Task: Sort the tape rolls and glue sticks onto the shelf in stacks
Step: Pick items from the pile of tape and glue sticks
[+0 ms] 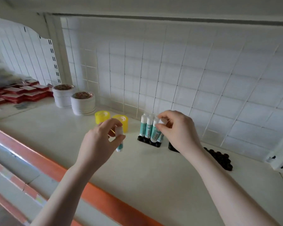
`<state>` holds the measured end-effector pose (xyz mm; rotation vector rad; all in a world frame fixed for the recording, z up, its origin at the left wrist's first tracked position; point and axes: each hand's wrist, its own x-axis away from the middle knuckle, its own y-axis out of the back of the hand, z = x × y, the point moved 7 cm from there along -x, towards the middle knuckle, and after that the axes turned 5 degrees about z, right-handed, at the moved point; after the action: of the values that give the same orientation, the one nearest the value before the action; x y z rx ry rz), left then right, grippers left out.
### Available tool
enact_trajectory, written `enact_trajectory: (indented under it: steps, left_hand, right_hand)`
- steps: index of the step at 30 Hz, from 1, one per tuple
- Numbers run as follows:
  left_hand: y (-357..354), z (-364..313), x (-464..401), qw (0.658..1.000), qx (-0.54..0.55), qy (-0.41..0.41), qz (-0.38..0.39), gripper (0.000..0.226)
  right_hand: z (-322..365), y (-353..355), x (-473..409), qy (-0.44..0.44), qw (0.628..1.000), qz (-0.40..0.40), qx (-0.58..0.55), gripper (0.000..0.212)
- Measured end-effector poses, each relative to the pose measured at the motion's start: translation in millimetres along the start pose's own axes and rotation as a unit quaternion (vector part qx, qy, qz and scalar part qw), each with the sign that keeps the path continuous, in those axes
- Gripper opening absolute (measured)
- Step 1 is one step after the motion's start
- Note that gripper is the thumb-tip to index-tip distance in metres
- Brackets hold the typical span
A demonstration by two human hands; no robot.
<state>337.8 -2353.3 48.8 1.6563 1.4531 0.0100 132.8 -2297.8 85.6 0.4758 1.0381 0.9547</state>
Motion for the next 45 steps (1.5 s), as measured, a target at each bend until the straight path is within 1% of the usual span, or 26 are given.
enact_trajectory:
  steps: [3, 9, 16, 19, 22, 26, 32, 40, 45]
  left_hand:
    - [9.0, 25.2, -10.5, 1.000, 0.001, -0.004, 0.013, 0.027]
    - [22.0, 61.2, -25.9, 0.999, 0.003, -0.004, 0.042, 0.026]
    - [18.9, 77.6, -36.6, 0.998, 0.029, -0.025, 0.057, 0.024]
    - [14.9, 80.0, -38.1, 0.997, 0.033, -0.030, 0.063, 0.024]
    - [10.1, 82.5, -40.3, 0.996, 0.038, -0.036, 0.069, 0.025]
    - [8.7, 85.8, -43.9, 0.996, 0.041, -0.041, 0.069, 0.026]
    - [6.0, 89.6, -45.3, 0.997, 0.040, -0.034, 0.063, 0.027]
    - [1.4, 84.5, -45.1, 0.996, 0.050, -0.031, 0.065, 0.034]
    - [0.1, 80.6, -43.2, 0.996, 0.047, -0.038, 0.060, 0.029]
  right_hand:
    - [9.6, -26.8, -18.3, -0.011, 1.000, 0.008, 0.003, 0.017]
    - [15.9, -66.4, -33.7, -0.048, 0.998, 0.023, 0.042, 0.016]
    - [8.1, -79.2, -34.0, -0.076, 0.993, 0.018, 0.089, 0.019]
    - [10.0, -79.7, -34.1, -0.057, 0.993, -0.007, 0.100, 0.017]
    - [14.7, -80.8, -32.6, -0.013, 0.992, -0.039, 0.117, 0.015]
    - [15.4, -79.8, -35.4, 0.014, 0.991, -0.074, 0.109, 0.003]
    - [14.5, -83.7, -33.4, 0.023, 0.987, -0.108, 0.116, 0.012]
    - [13.6, -85.6, -28.3, 0.027, 0.985, -0.116, 0.121, 0.011]
    - [17.7, -86.5, -27.7, 0.054, 0.976, -0.121, 0.170, 0.013]
